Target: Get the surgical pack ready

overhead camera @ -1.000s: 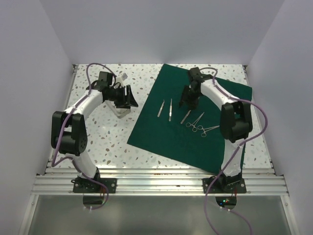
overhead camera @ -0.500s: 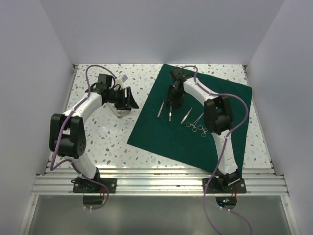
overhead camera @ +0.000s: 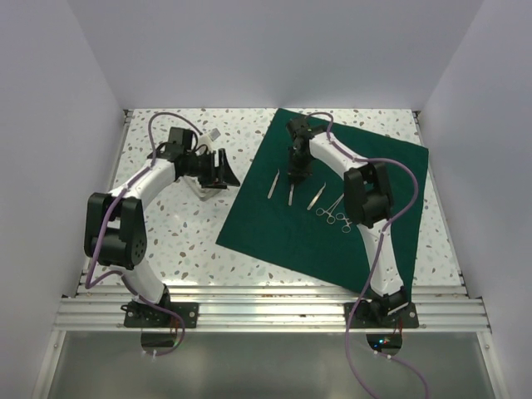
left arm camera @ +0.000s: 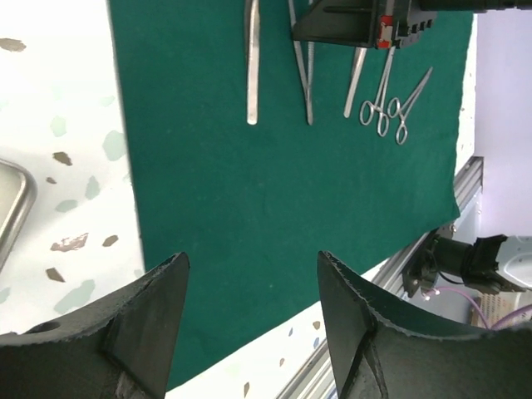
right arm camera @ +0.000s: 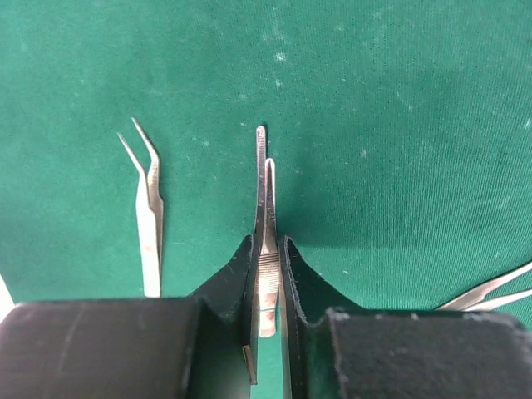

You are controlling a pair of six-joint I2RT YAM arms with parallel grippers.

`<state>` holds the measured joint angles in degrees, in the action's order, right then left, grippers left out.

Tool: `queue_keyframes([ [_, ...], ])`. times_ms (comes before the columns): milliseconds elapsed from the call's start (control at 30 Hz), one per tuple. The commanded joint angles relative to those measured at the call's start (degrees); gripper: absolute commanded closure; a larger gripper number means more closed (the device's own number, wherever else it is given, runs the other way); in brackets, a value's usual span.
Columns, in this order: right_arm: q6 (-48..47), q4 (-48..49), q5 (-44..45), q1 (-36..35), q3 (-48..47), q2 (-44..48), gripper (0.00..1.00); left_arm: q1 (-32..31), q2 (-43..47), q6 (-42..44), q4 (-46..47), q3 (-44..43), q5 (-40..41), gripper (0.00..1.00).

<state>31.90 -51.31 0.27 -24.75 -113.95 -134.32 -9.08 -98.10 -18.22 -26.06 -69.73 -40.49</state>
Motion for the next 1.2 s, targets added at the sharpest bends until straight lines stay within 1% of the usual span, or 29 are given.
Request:
queue_keyframes([
  [0, -2.7, 2.6, -2.4, -0.1, 0.5, 6.8, 1.0, -0.8, 2.0, -1.4, 4.8, 0.2, -3.8, 0.33],
  [67, -4.7, 7.2, -7.5, 0.0, 3.9, 9.7, 1.0, -1.0, 1.6, -2.7, 7.5, 0.4, -6.3, 0.32],
  [100, -5.1, 8.8, -9.1, 0.0, 7.1, 13.3, 1.0, -1.3, 1.6, -4.8, 8.9, 0.6, -7.3, 0.32],
  [133, -4.8, 10.4, -10.5, 0.0, 8.7, 15.0, 1.0, -1.5, 1.3, -5.8, 10.4, 0.8, -8.1, 0.3],
  [167, -4.4, 13.8, -14.6, 0.1, 10.4, 16.6, 1.0, -1.7, 1.3, -6.6, 12.5, 0.8, -8.8, 0.3],
  [200, -3.7, 15.7, -16.9, 0.1, 13.5, 18.0, 1.0, -2.4, 1.0, -7.4, 13.2, 0.7, -8.7, 0.3],
  [267, -0.5, 20.7, -20.8, 0.1, 15.6, 20.7, 1.0, -3.2, 0.1, -7.9, 14.3, -0.1, -8.6, 0.28],
  [300, 1.0, 21.9, -24.4, 0.1, 17.1, 21.0, 1.0, -4.0, -0.2, -8.5, 14.5, -0.4, -8.5, 0.28],
  [333, 4.9, 23.3, -25.7, 0.0, 17.8, 21.5, 1.0, -4.4, -1.1, -8.9, 14.6, -0.8, -8.5, 0.27],
  [400, 8.5, 27.5, -27.7, -0.1, 19.7, 22.0, 1.0, -5.6, -2.0, -10.1, 15.3, -1.0, -8.5, 0.27],
  [433, 11.1, 28.3, -27.8, -0.2, 19.7, 22.2, 1.0, -6.0, -2.6, -10.3, 15.6, -1.3, -8.4, 0.26],
  [533, 14.1, 28.9, -26.7, -0.6, 19.3, 22.3, 1.0, -7.6, -3.8, -10.4, 15.5, -2.5, -7.9, 0.26],
  [633, 14.3, 28.7, -24.8, -1.3, 18.9, 22.4, 1.0, -8.6, -4.5, -10.9, 15.3, -3.3, -7.3, 0.26],
  [800, 14.8, 28.3, -24.6, -2.1, 18.1, 22.2, 1.0, -9.5, -6.0, -10.2, 13.1, -4.9, -5.9, 0.28],
  [867, 14.7, 28.0, -24.9, -2.4, 17.8, 21.9, 1.0, -9.6, -7.2, -10.3, 12.6, -5.4, -5.6, 0.34],
  [900, 14.8, 27.9, -25.0, -2.5, 17.5, 21.7, 1.0, -9.6, -7.5, -10.5, 12.4, -5.7, -5.7, 0.42],
  [967, 14.8, 27.5, -25.1, -2.8, 17.3, 21.5, 1.0, -9.6, -8.6, -10.6, 12.1, -6.4, -5.9, 0.52],
  [1000, 14.6, 27.2, -25.1, -3.0, 17.1, 21.5, 1.0, -9.6, -8.9, -10.5, 11.9, -6.7, -5.9, 0.66],
  [1067, 14.5, 26.5, -25.0, -3.0, 16.9, 21.4, 1.0, -9.6, -9.7, -10.3, 10.7, -7.7, -5.4, 0.85],
  [1100, 14.4, 25.9, -24.1, -3.0, 16.3, 21.4, 0.96, -9.4, -10.3, -10.0, 10.3, -8.1, -5.5, 1.0],
  [1133, 13.9, 25.4, -23.7, -3.0, 15.7, 21.2, 0.9, -9.5, -10.6, -9.8, 9.5, -8.4, -5.4, 1.0],
  [1167, 13.4, 22.8, -23.0, -3.1, 14.9, 20.9, 0.82, -9.1, -10.9, -9.5, 8.8, -8.7, -5.0, 1.0],
])
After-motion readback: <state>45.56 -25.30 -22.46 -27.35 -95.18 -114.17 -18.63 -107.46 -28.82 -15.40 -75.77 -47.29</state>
